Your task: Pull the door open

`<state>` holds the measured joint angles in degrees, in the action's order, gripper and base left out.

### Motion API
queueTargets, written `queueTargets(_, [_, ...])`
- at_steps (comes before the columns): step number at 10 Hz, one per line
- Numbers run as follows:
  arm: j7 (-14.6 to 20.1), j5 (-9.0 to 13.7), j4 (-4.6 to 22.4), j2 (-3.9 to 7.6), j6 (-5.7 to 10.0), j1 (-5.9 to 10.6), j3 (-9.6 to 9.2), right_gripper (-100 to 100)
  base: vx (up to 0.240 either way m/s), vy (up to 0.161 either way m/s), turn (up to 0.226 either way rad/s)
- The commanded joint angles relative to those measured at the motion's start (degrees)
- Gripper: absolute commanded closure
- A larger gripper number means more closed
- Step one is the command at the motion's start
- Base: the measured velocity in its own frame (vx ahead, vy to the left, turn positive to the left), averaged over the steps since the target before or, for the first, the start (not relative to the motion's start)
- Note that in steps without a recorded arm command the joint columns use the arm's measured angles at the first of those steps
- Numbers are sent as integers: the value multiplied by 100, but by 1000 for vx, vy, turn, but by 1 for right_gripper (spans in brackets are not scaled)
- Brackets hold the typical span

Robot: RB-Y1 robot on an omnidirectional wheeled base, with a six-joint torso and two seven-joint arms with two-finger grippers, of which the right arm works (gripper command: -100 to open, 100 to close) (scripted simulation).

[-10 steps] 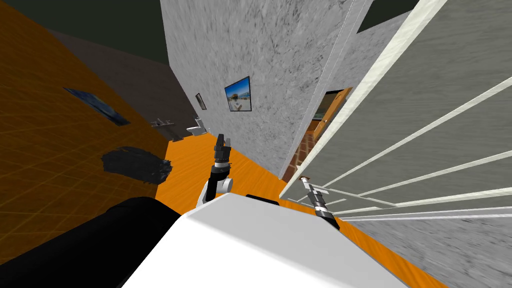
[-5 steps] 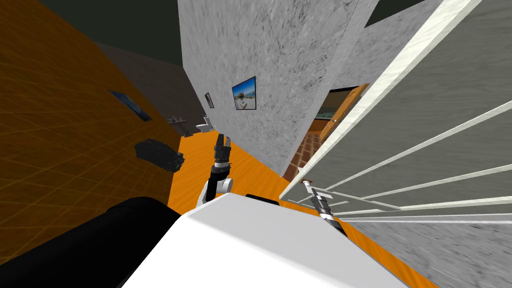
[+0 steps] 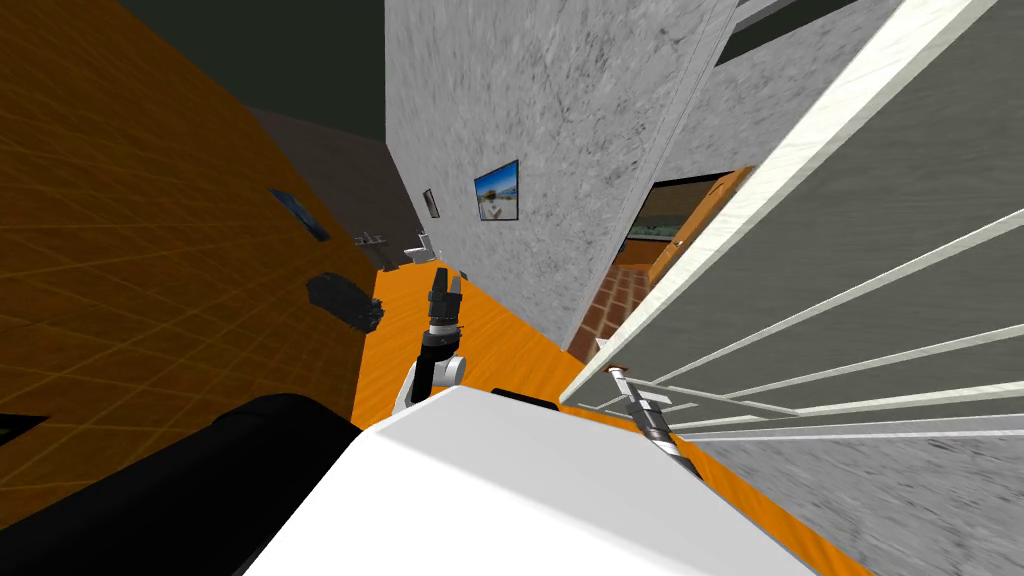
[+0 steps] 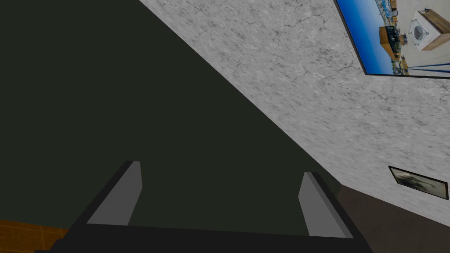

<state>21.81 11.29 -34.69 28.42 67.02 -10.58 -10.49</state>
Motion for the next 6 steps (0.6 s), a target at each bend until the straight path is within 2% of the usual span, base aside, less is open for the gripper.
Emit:
queueTargets(1, [27, 12, 63, 32, 124, -42, -40, 100, -152, -46, 190])
queueTargets(2, [35, 15, 80, 40, 158, -53, -51, 100, -189, -79, 160])
queueTargets(6, [106, 47, 244, 123, 482, -162, -156, 100, -193, -70, 172])
